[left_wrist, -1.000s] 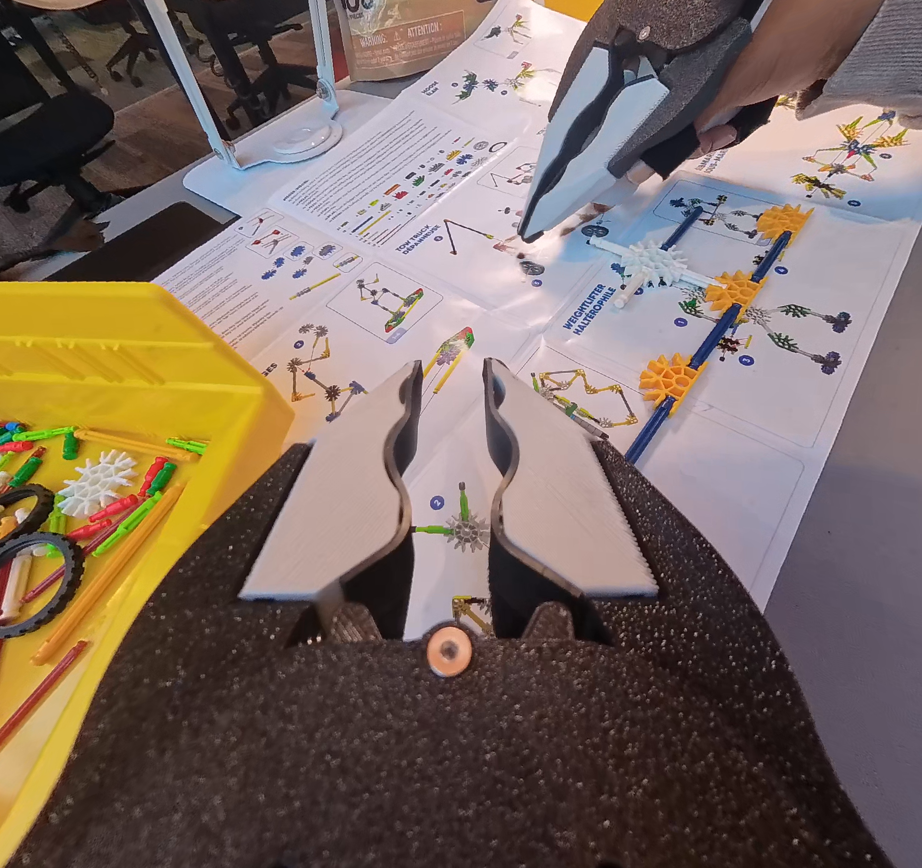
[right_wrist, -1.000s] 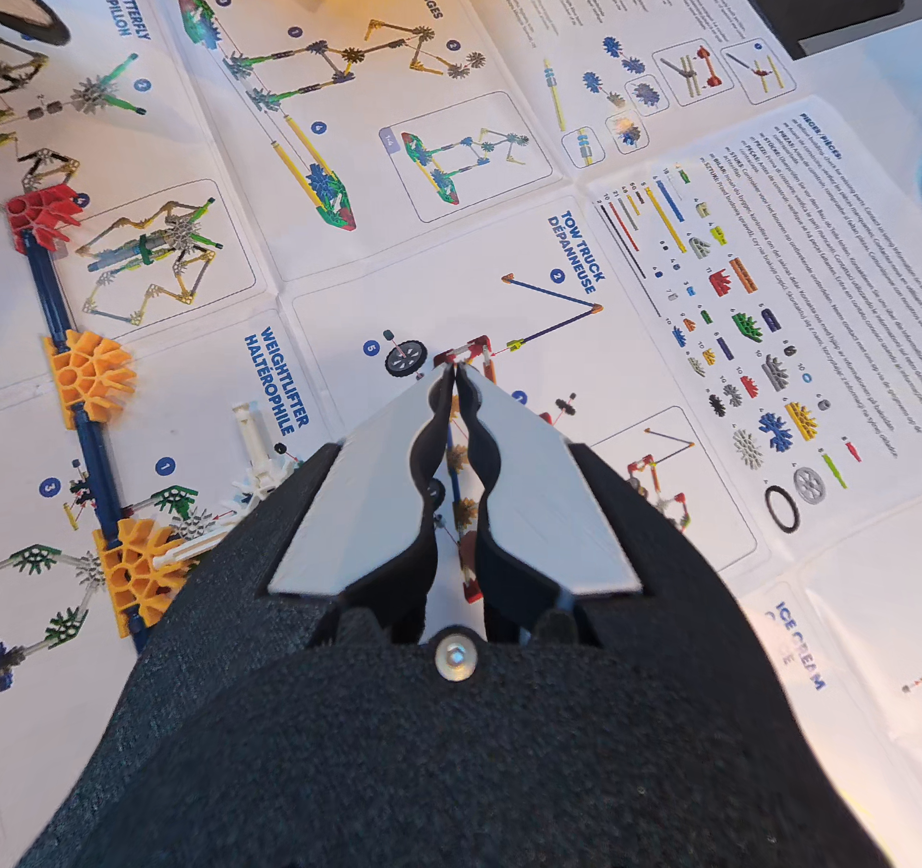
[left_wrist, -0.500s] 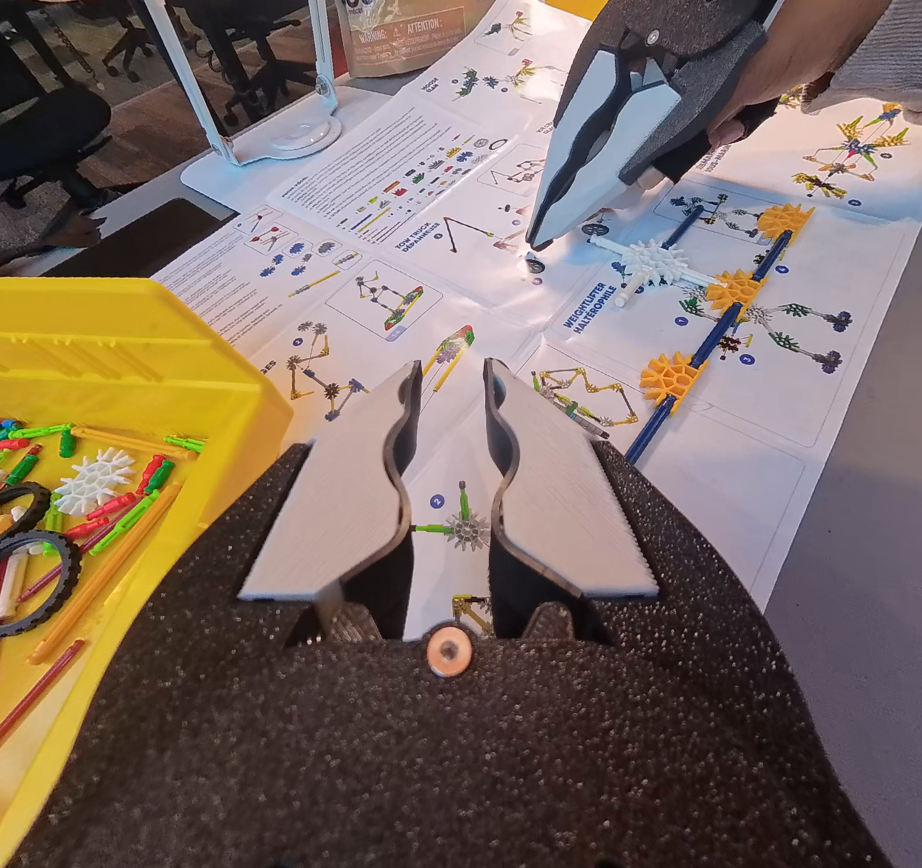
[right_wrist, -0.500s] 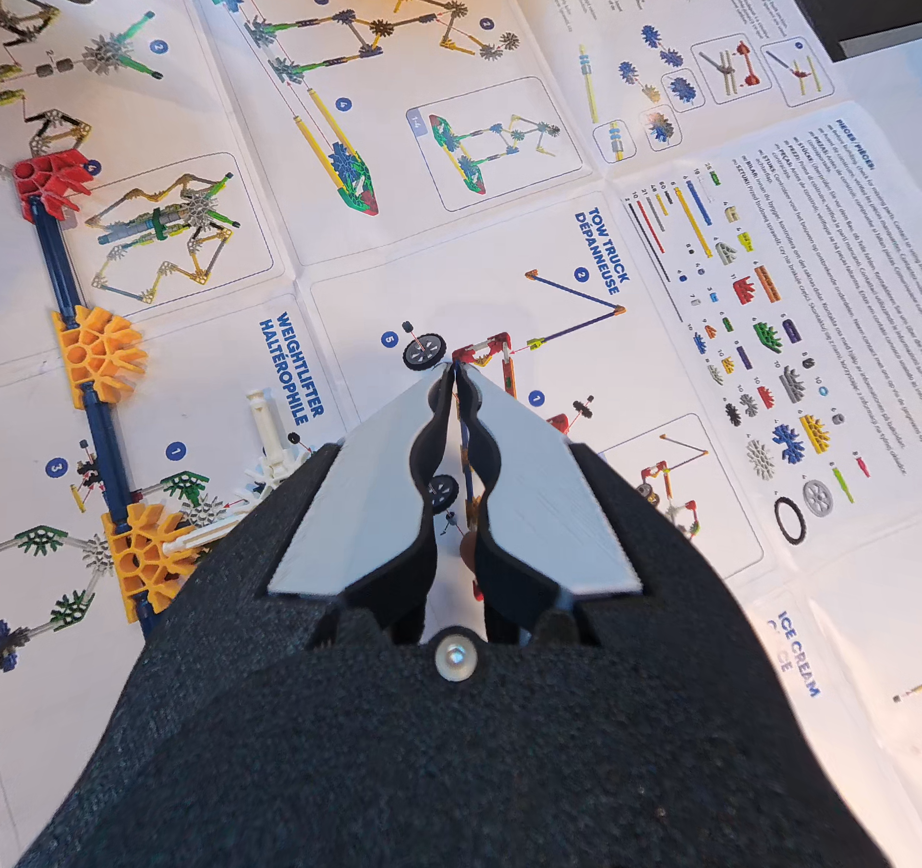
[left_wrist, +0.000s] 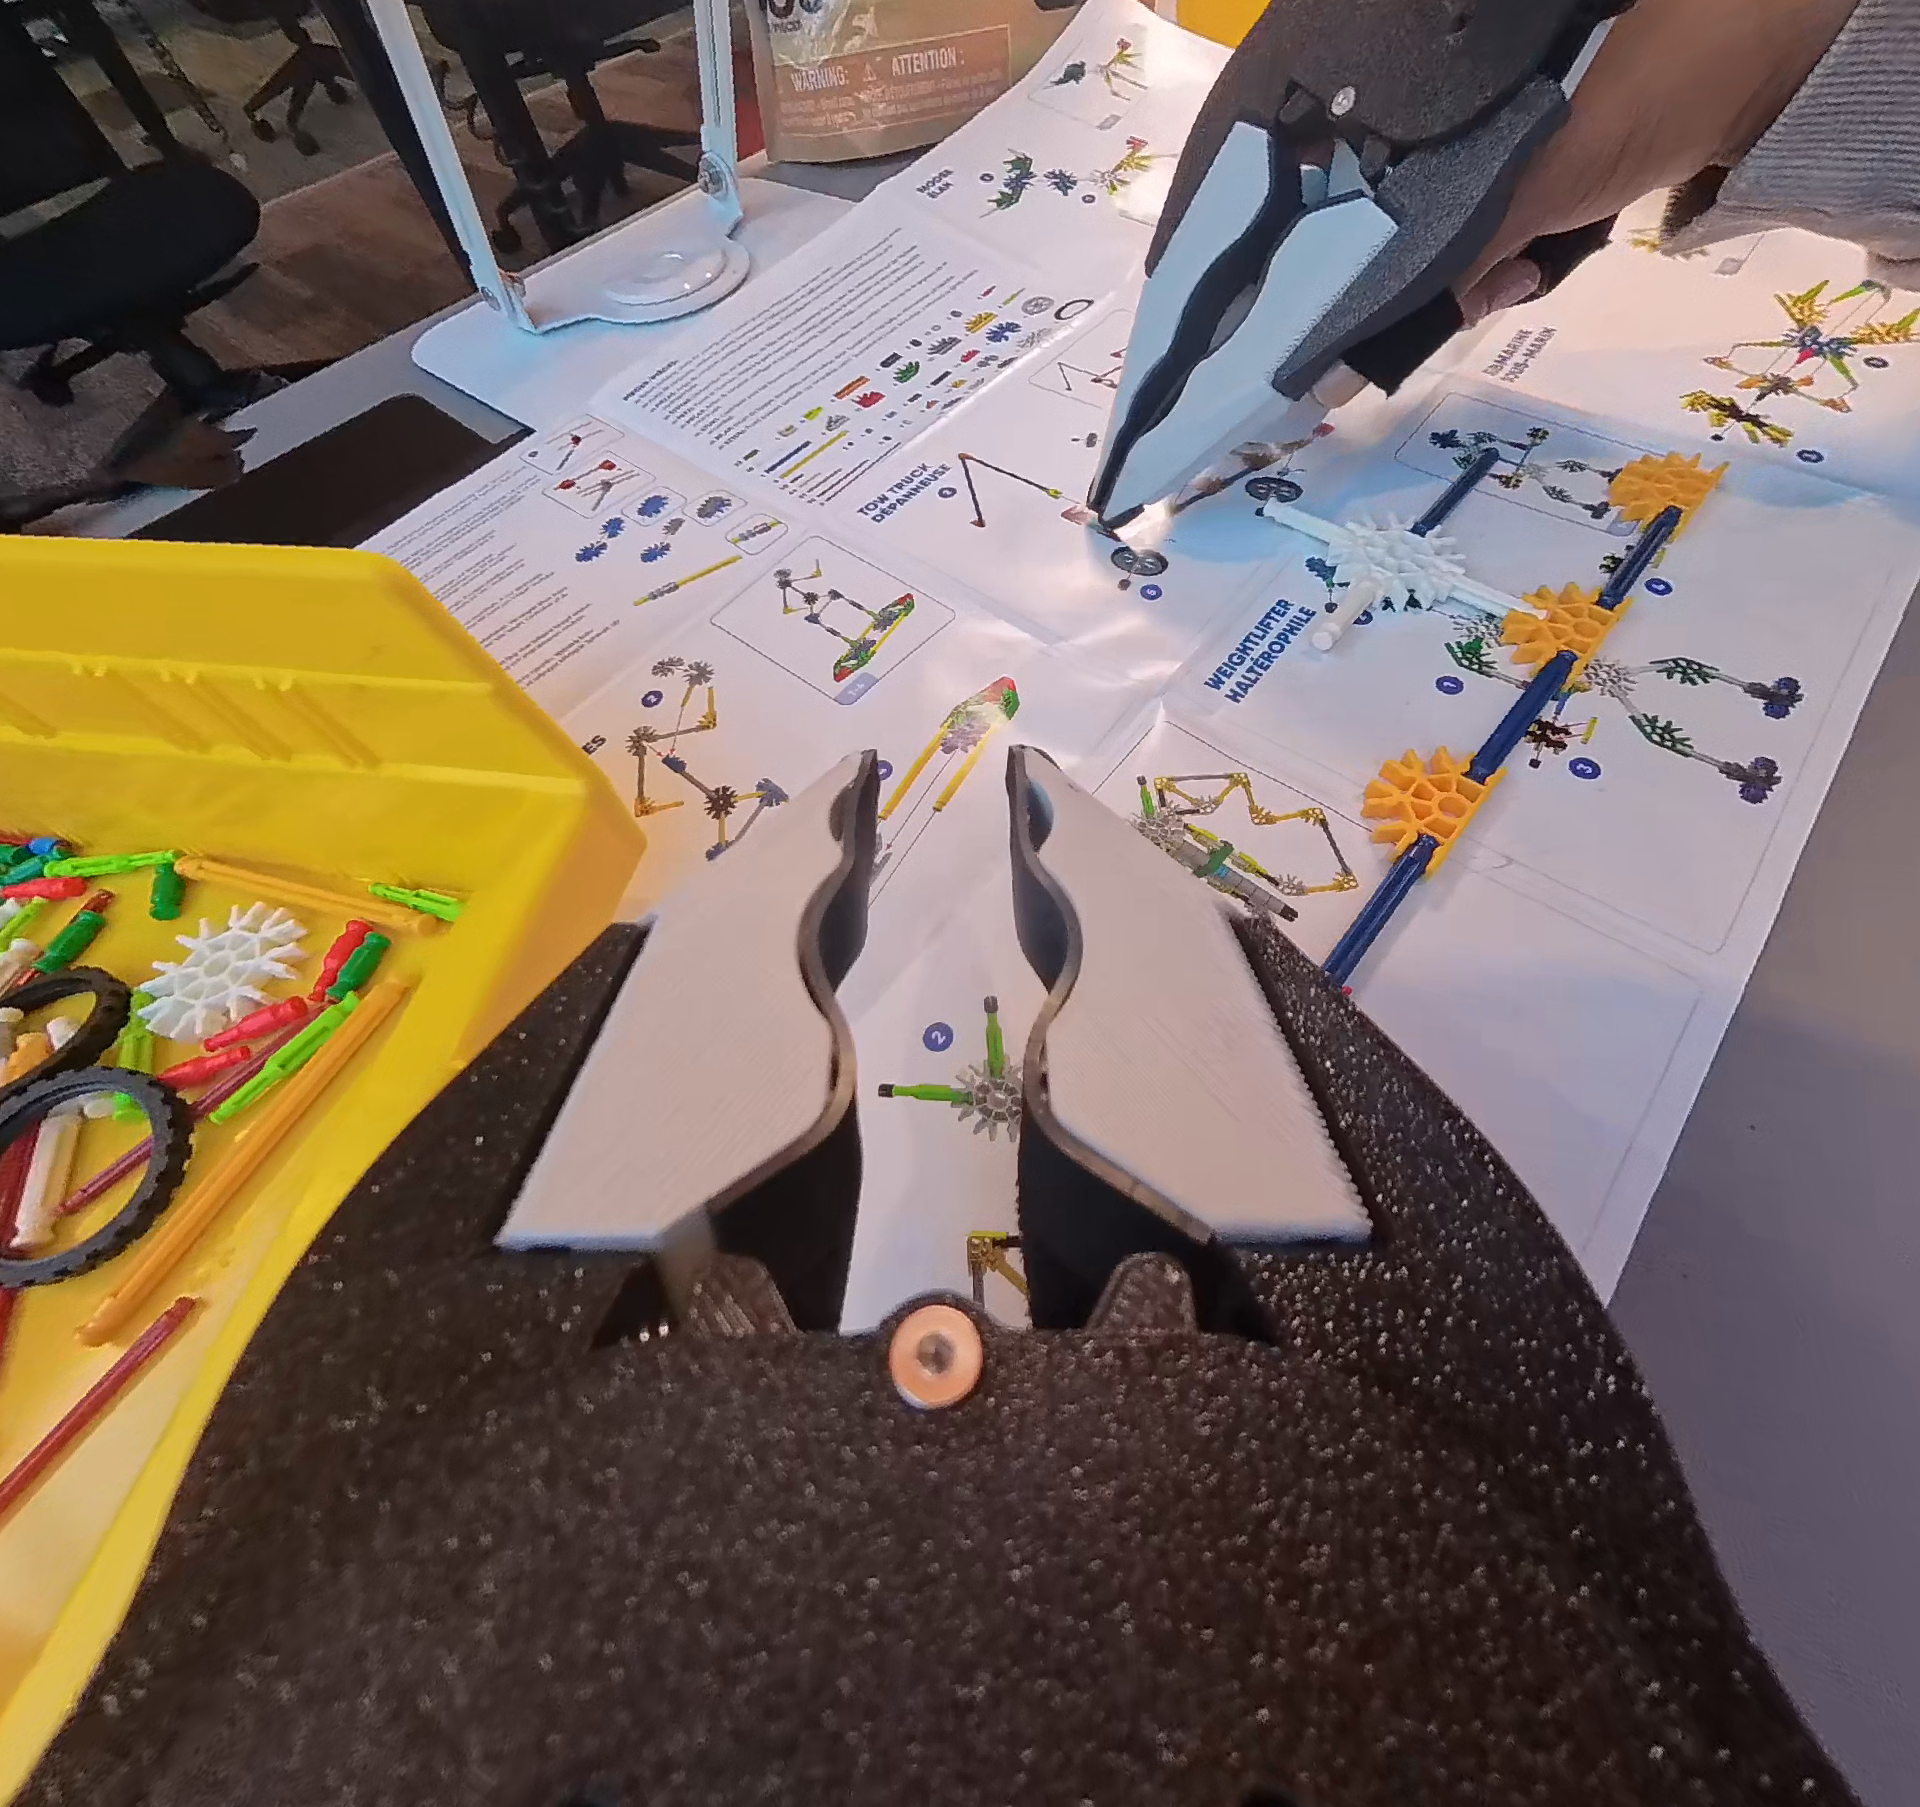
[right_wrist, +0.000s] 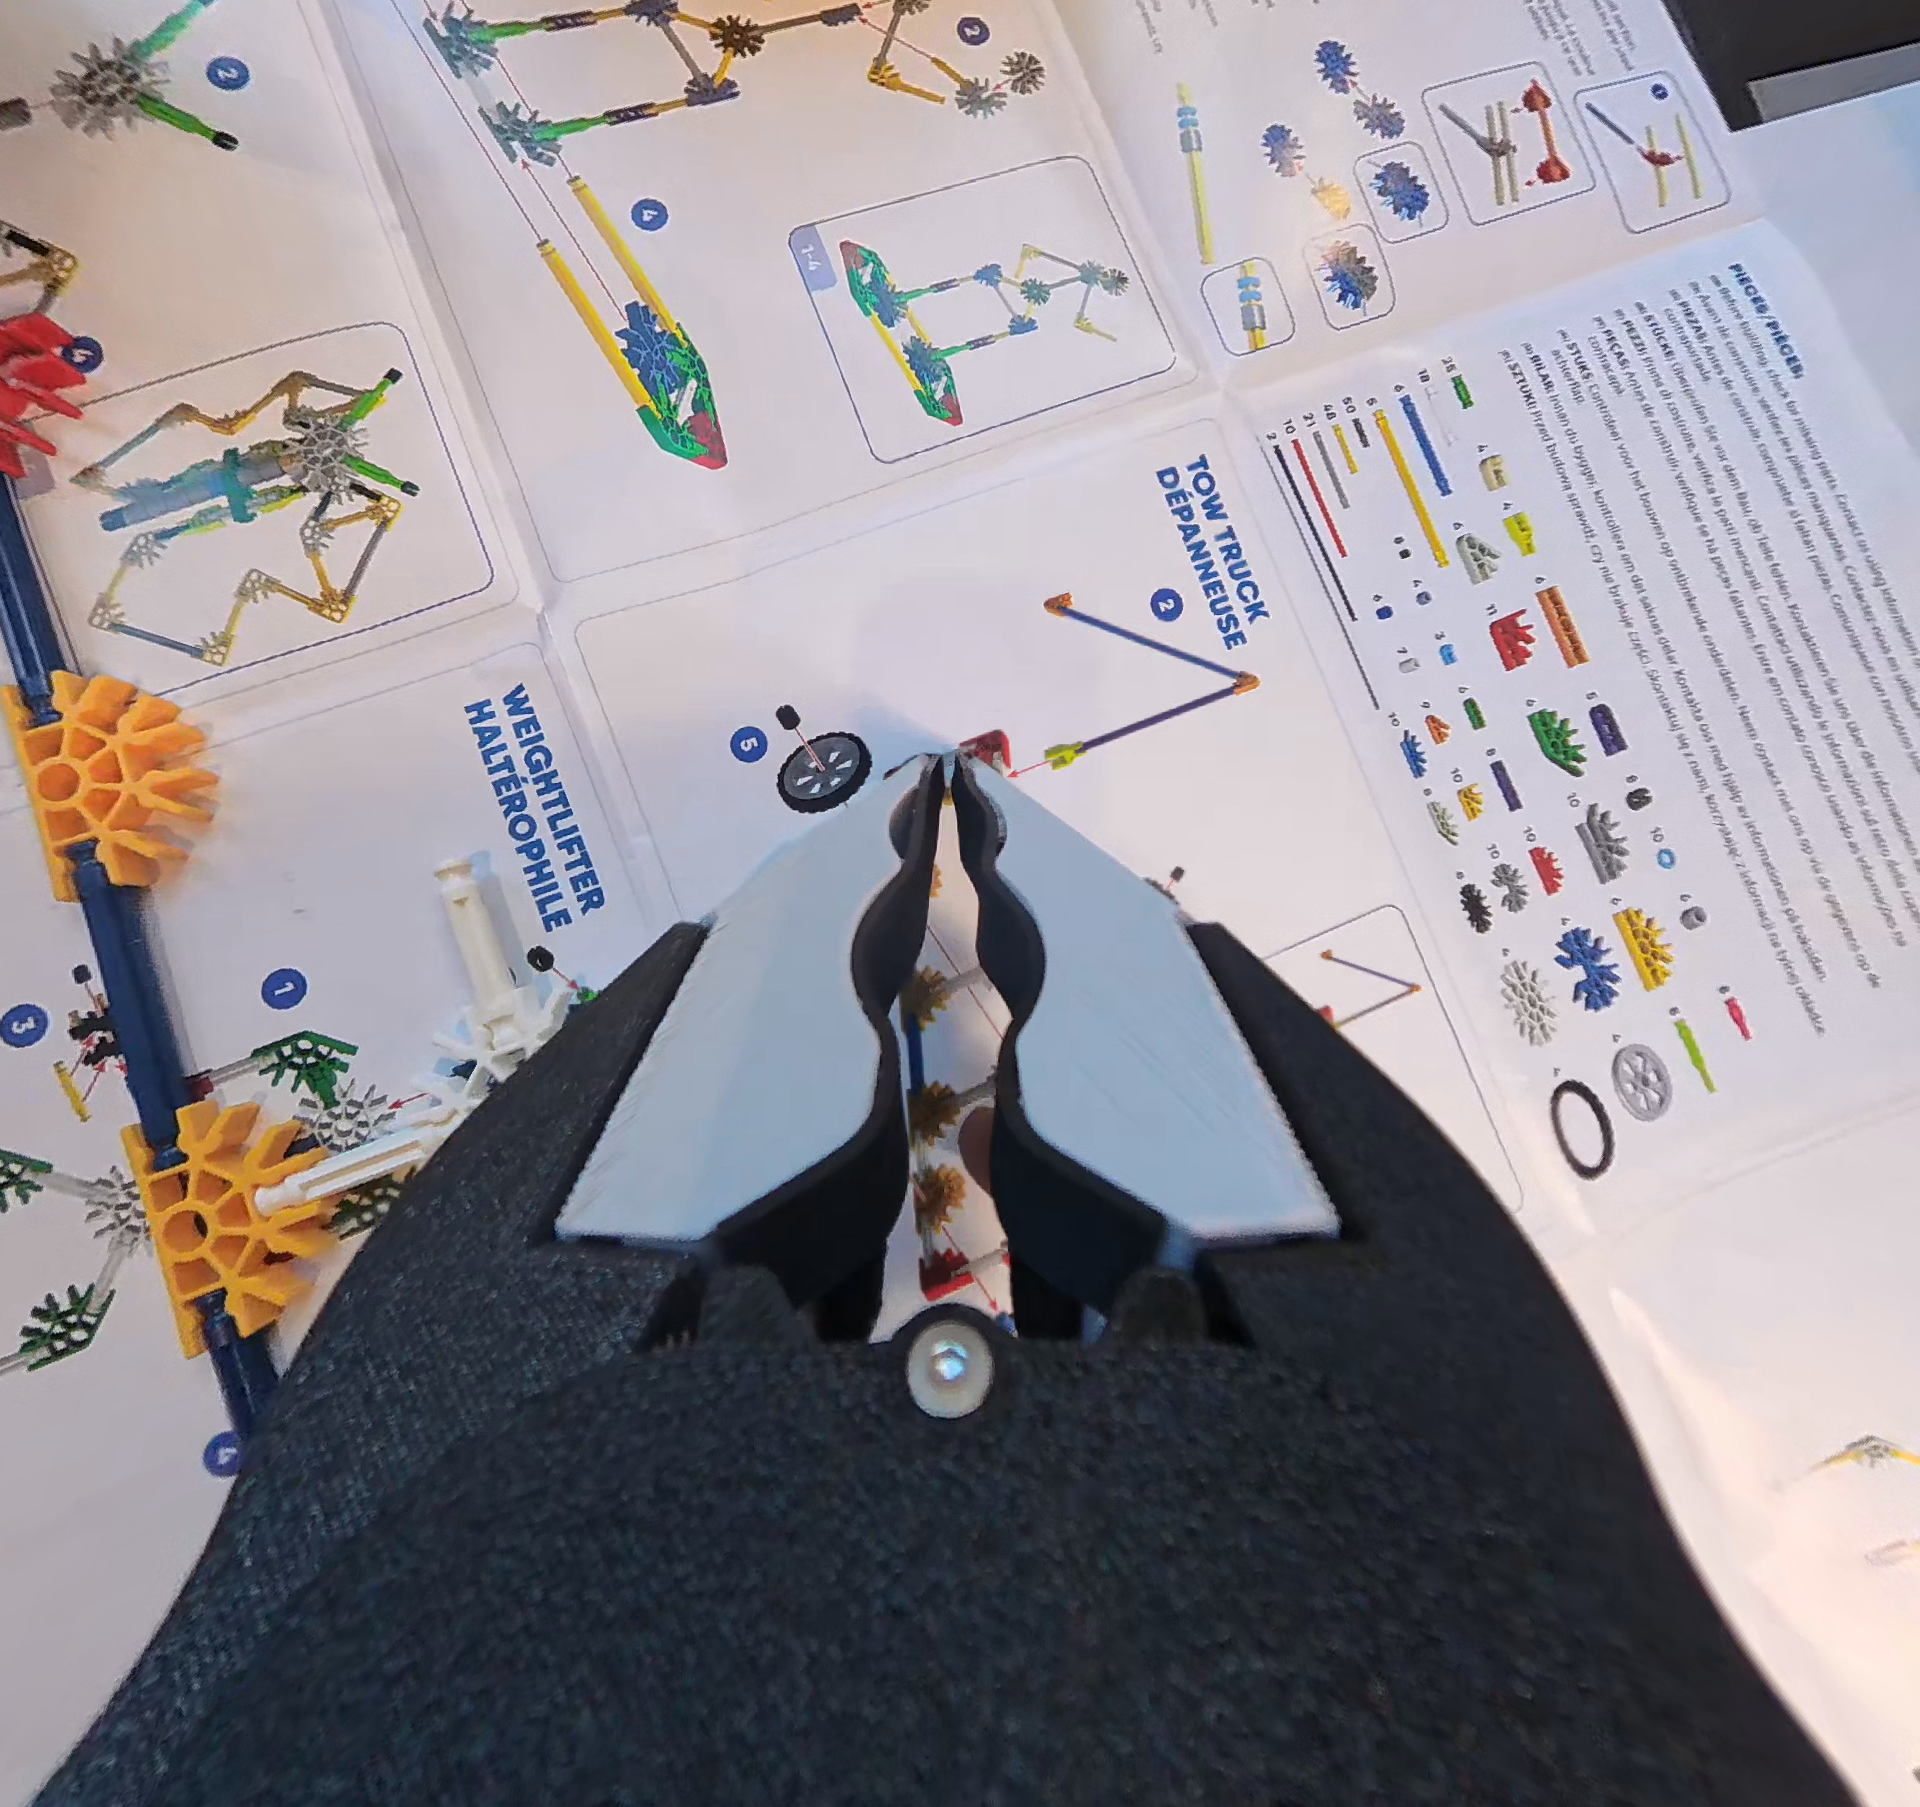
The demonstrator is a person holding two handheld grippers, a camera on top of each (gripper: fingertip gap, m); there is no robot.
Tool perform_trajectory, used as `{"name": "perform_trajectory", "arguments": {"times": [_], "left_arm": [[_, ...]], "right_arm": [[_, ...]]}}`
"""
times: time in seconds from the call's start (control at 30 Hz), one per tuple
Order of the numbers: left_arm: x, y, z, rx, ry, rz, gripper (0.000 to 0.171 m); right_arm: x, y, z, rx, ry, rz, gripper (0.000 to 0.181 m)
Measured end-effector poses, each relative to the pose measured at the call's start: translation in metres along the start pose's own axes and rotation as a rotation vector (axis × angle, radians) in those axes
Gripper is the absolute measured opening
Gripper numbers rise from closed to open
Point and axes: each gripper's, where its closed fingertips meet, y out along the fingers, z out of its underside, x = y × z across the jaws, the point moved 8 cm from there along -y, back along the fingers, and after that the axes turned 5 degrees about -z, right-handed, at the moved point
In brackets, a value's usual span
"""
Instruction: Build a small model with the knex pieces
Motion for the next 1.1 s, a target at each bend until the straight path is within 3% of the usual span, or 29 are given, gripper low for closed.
{"name": "perform_trajectory", "arguments": {"times": [0.93,1.1], "left_arm": [[0.0,0.001,0.001,0.005,-0.002,-0.005,0.023],[0.038,-0.013,-0.015,0.004,0.031,-0.199,0.02]], "right_arm": [[0.001,0.003,-0.001,0.018,0.011,0.005,0.0],[0.002,-0.01,0.0,-0.022,-0.004,0.07,0.001]]}}
